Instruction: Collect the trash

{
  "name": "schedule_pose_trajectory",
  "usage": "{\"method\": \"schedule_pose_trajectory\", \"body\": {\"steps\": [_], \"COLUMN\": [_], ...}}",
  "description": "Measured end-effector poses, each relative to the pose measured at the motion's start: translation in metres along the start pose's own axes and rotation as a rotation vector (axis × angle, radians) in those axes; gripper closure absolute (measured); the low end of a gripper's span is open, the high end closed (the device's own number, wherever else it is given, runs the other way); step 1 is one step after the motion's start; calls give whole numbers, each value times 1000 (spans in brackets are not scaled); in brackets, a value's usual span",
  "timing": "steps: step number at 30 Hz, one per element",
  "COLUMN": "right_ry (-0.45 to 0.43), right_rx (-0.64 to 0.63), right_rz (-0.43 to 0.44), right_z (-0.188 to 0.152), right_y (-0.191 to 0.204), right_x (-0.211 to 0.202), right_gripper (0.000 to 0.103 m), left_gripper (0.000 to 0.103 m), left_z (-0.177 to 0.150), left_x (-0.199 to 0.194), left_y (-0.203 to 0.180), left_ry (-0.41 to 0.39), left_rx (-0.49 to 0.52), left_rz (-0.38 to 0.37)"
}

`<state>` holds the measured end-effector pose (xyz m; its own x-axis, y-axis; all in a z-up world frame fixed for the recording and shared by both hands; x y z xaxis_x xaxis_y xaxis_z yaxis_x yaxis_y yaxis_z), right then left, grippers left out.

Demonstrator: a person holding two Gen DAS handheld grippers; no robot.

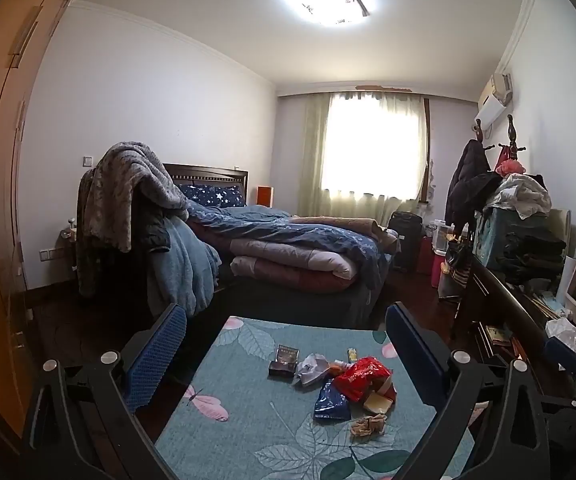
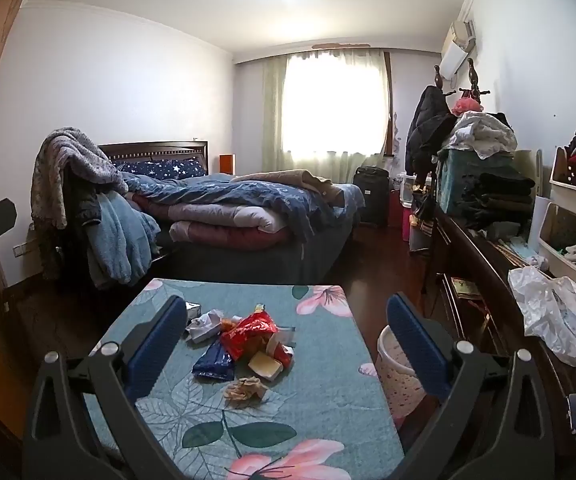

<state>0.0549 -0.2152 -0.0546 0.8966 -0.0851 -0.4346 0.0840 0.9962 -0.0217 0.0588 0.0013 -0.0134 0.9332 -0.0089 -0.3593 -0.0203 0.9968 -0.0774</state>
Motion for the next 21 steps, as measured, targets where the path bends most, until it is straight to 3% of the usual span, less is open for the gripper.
{"method": "schedule_pose_trajectory", "body": {"steps": [12, 21], "right_ry": [-15, -94], "right_rx": [0, -5], "right_rz": [-5, -10], "right_z": [4, 25], "right_y": [-2, 0], "right_x": [-8, -31], "right_gripper": [3, 3], "left_gripper": [4, 4], "left_z": [0, 2], "left_x": [4, 7], "left_y": [-1, 8], "left_ry": [-1, -3], "left_rx": [2, -3], "left_rz": [1, 6]}}
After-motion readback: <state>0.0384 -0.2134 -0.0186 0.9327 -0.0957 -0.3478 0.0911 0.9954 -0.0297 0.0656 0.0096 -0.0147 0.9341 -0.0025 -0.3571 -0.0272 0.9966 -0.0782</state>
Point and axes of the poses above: each gripper's, at about its wrist camera, not at the fingertips, and x roughly the way its jaws point, y to its left, z to its top, the point moved 6 cm from there along x, roughly the way its jaws point, and after that the axes turned 10 degrees about y, right-handed, at the moved point
